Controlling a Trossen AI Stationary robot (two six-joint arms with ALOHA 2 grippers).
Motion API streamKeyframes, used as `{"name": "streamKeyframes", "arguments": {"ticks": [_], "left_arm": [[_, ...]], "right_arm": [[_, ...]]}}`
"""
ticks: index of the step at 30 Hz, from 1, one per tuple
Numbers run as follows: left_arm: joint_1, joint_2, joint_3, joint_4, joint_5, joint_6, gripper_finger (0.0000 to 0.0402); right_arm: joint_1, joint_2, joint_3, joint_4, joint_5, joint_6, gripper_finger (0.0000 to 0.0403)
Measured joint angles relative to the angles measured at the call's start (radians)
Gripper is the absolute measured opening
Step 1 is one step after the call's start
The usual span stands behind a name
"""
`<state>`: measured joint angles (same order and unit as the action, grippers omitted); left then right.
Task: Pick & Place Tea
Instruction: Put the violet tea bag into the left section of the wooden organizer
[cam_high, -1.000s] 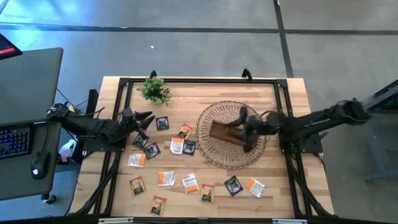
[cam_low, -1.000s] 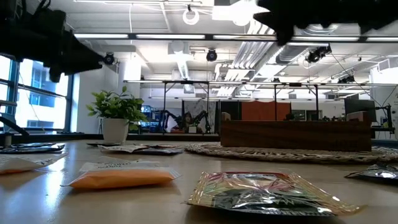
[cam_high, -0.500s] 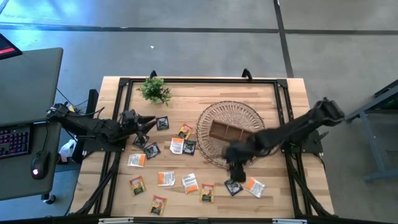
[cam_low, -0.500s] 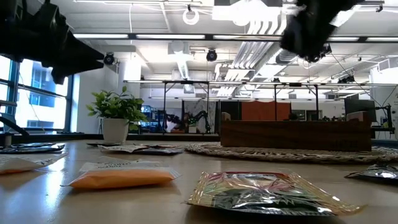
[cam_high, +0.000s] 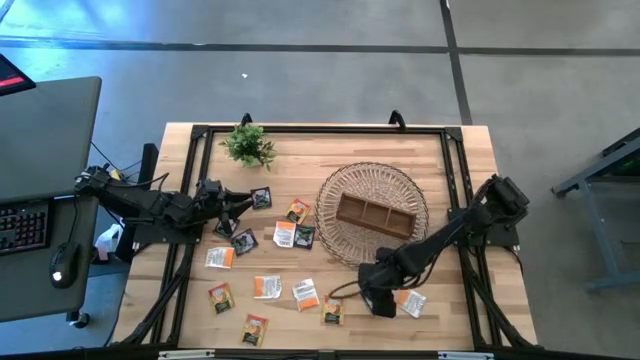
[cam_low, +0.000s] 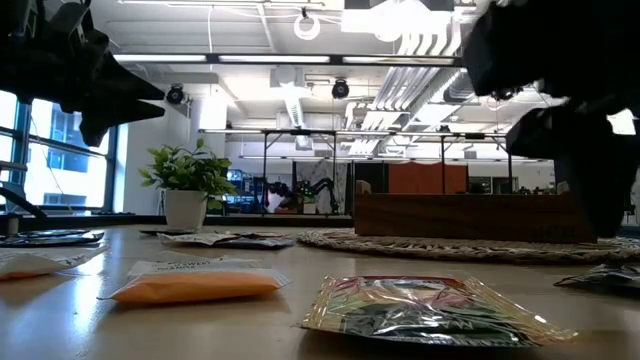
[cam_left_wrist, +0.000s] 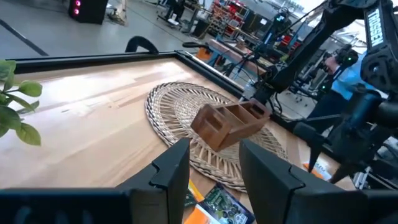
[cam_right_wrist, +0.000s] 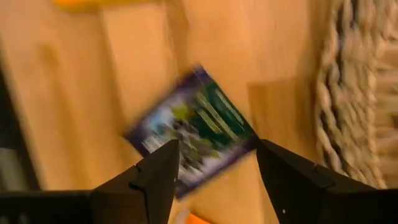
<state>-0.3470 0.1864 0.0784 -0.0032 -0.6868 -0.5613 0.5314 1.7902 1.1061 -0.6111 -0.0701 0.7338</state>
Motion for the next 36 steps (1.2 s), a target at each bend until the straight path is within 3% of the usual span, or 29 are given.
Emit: {"name": "streamKeyframes", "arguments": {"ticks": [3, 8, 15, 19, 23, 32, 36], "left_arm": [[0.0, 0.0, 0.0, 0.0, 0.0, -0.01, 0.0138], [0.0, 0.0, 0.0, 0.001, -0.003, -0.02, 0.0138], [0.0, 0.0, 0.0, 0.001, -0.004, -0.02, 0.0138], [0.0, 0.0, 0.0, 0.001, -0.004, -0.02, 0.0138], [0.0, 0.0, 0.001, 0.001, -0.004, -0.02, 0.0138], [0.0, 0.0, 0.002, -0.004, -0.006, -0.02, 0.0138], [0.0, 0.0, 0.002, -0.008, -0.006, -0.02, 0.0138]], "right_arm": [[0.02, 0.021, -0.025, 0.018, 0.003, 0.0, 0.0209], [0.034, 0.023, -0.065, 0.054, 0.116, 0.002, 0.0208], [0.03, 0.019, -0.097, 0.073, 0.125, 0.008, 0.0206], [0.035, 0.014, -0.162, 0.168, 0.127, 0.012, 0.0195], [0.043, 0.005, -0.226, 0.275, 0.147, 0.013, 0.0158], [0.064, 0.017, -0.245, 0.409, 0.253, -0.183, 0.0012], [0.054, 0.018, -0.246, 0.446, 0.24, -0.201, 0.0019]]}}
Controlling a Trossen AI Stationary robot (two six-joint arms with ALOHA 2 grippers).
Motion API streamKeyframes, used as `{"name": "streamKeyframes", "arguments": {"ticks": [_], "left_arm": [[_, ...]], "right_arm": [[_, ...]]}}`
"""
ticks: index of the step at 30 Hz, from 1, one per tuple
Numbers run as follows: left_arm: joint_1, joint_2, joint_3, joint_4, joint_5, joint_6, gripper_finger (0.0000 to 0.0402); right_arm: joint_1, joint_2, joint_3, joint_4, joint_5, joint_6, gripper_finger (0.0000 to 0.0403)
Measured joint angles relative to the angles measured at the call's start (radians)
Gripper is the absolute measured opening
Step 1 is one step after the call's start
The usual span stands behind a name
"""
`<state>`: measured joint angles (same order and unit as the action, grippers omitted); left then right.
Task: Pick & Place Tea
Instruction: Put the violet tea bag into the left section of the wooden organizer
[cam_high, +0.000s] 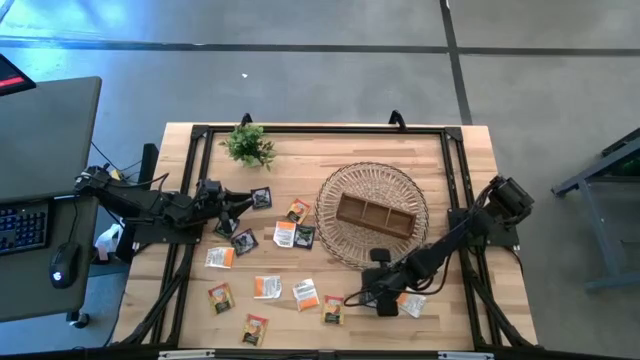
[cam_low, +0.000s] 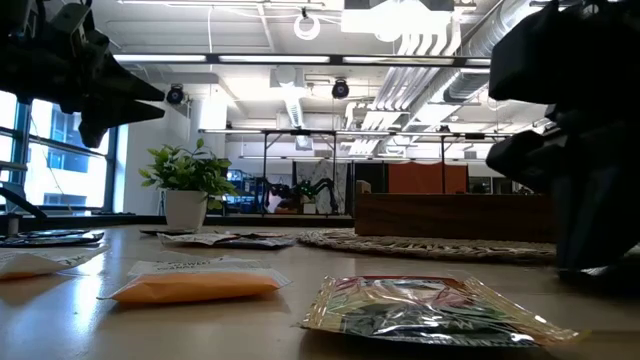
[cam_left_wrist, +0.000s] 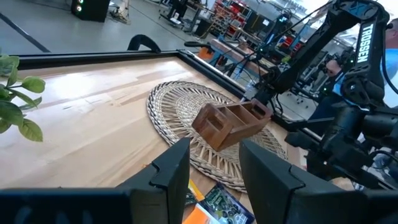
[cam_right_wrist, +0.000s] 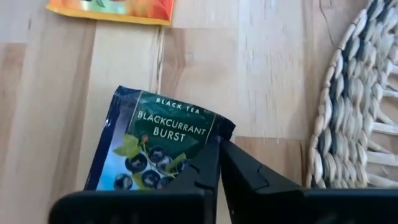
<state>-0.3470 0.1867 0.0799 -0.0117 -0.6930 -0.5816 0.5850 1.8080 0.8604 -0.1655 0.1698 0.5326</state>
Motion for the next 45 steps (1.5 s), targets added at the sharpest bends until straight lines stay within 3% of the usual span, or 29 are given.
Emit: {"name": "streamKeyframes", "arguments": {"ticks": [10, 17, 23, 30, 37, 45], "left_arm": [[0.0, 0.0, 0.0, -0.017, 0.0, 0.0, 0.0138], [0.0, 0.0, 0.0, -0.015, 0.0, 0.0, 0.0138], [0.0, 0.0, 0.0, -0.014, 0.0, 0.0, 0.0138], [0.0, 0.0, 0.0, -0.016, 0.0, 0.0, 0.0138], [0.0, 0.0, 0.0, -0.021, -0.002, 0.0, 0.0138], [0.0, 0.0, 0.0, -0.024, -0.005, 0.0, 0.0138]], "right_arm": [[-0.006, -0.132, 0.0, 0.0, 0.07, -0.016, 0.0036], [-0.036, -0.127, -0.001, 0.013, 0.023, -0.02, 0.0113], [-0.058, -0.052, -0.002, 0.047, -0.031, -0.165, 0.0184], [-0.099, -0.001, 0.002, 0.085, -0.092, -0.223, 0.0216], [-0.108, 0.052, 0.006, 0.099, -0.1, -0.316, 0.0175], [-0.137, 0.071, 0.004, 0.151, -0.121, -0.317, 0.0028]]}}
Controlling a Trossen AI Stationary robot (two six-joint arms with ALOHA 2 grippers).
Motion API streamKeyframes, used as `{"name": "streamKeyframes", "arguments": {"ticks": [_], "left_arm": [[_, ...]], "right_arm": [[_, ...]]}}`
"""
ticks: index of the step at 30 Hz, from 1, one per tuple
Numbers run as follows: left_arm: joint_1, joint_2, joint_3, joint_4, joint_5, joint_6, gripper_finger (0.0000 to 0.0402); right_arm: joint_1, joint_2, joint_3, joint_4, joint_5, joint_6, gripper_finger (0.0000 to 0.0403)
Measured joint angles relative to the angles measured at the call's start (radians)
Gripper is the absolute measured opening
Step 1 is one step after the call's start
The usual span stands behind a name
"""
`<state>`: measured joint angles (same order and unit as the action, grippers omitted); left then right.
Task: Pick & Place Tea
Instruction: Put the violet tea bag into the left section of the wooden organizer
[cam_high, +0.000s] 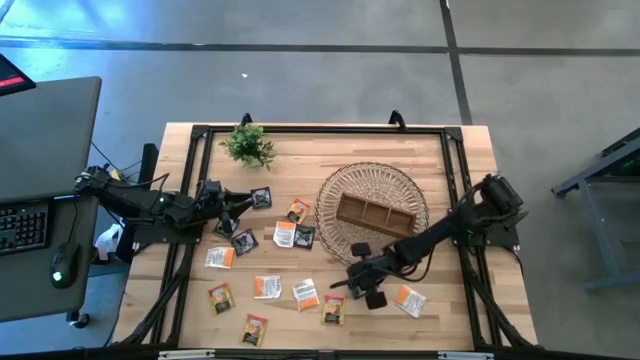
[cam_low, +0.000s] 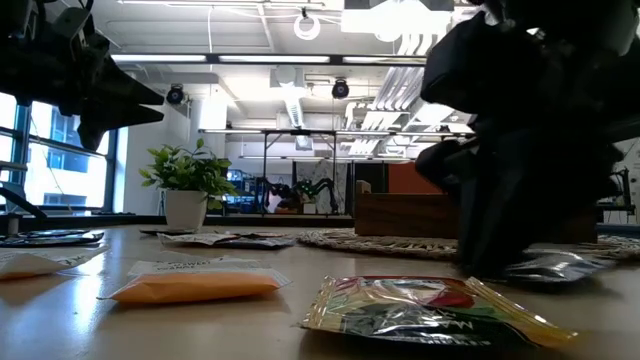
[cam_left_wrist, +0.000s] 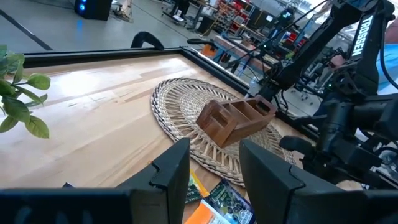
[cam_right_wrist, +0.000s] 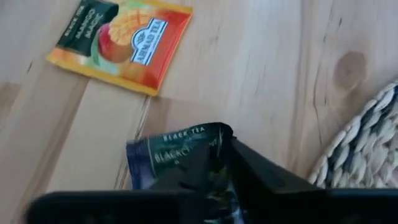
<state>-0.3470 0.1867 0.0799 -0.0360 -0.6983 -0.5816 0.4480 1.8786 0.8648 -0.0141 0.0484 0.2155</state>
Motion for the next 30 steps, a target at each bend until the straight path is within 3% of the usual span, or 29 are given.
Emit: {"name": "streamKeyframes", "arguments": {"ticks": [2, 6, 10, 15, 22, 25, 30], "left_arm": [[0.0, 0.0, 0.0, 0.0, 0.0, 0.0, 0.0138], [0.0, 0.0, 0.0, 0.0, -0.001, 0.0, 0.0138], [0.0, 0.0, 0.0, 0.001, -0.003, 0.0, 0.0138], [0.0, 0.0, 0.0, 0.003, -0.003, -0.008, 0.0138], [0.0, 0.0, 0.0, 0.003, -0.003, -0.01, 0.0138], [0.0, 0.0, 0.0, 0.003, -0.002, -0.027, 0.0138], [0.0, 0.0, 0.0, 0.004, -0.002, -0.03, 0.0138]], "right_arm": [[-0.006, 0.003, -0.003, 0.033, -0.017, -0.011, 0.0009], [-0.016, -0.007, -0.007, 0.094, -0.028, -0.01, 0.0026], [-0.026, -0.069, -0.012, 0.093, 0.07, -0.011, 0.0013], [-0.041, -0.194, -0.006, 0.101, 0.408, -0.004, 0.0009], [-0.051, -0.277, -0.009, 0.122, 1.055, 0.197, 0.0006], [-0.076, -0.258, -0.055, 0.165, 1.149, 0.355, 0.0008], [-0.157, -0.218, -0.153, 0.311, 1.148, 0.488, 0.0004]]}}
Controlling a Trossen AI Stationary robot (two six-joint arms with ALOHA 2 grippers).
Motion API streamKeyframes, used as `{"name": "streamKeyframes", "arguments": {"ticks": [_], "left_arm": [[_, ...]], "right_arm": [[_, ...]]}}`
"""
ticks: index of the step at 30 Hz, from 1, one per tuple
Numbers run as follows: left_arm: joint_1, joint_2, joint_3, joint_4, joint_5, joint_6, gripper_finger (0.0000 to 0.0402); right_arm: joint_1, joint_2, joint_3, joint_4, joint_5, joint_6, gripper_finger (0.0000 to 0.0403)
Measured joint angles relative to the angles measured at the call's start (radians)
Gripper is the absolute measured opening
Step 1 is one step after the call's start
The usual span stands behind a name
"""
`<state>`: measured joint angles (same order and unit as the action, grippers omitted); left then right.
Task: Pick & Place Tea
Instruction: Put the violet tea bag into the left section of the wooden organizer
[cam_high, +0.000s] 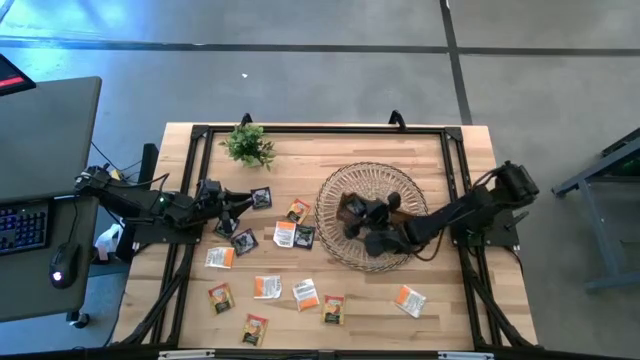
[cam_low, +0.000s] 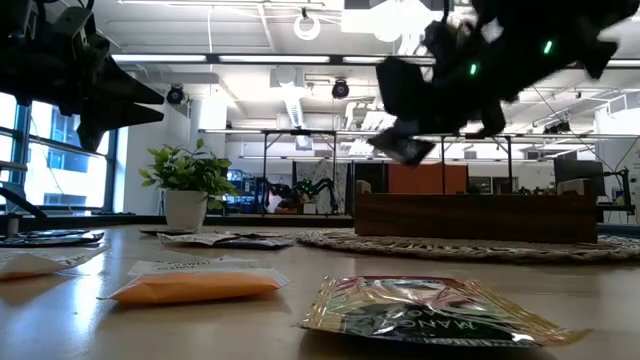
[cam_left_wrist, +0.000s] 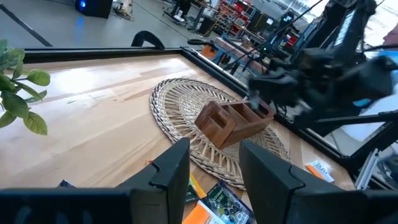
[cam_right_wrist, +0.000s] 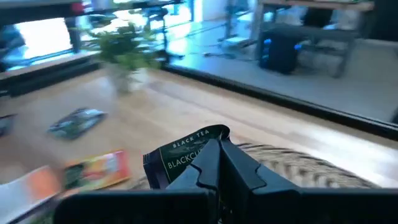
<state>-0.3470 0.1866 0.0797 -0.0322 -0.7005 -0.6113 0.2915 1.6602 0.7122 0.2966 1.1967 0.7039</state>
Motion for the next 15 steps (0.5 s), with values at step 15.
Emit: {"name": "streamKeyframes", "arguments": {"ticks": [15], "left_arm": [[0.0, 0.0, 0.0, 0.015, 0.001, -0.001, 0.0138]], "right_arm": [[-0.227, 0.092, 0.01, 0.065, -0.36, -0.072, 0.0009]]}}
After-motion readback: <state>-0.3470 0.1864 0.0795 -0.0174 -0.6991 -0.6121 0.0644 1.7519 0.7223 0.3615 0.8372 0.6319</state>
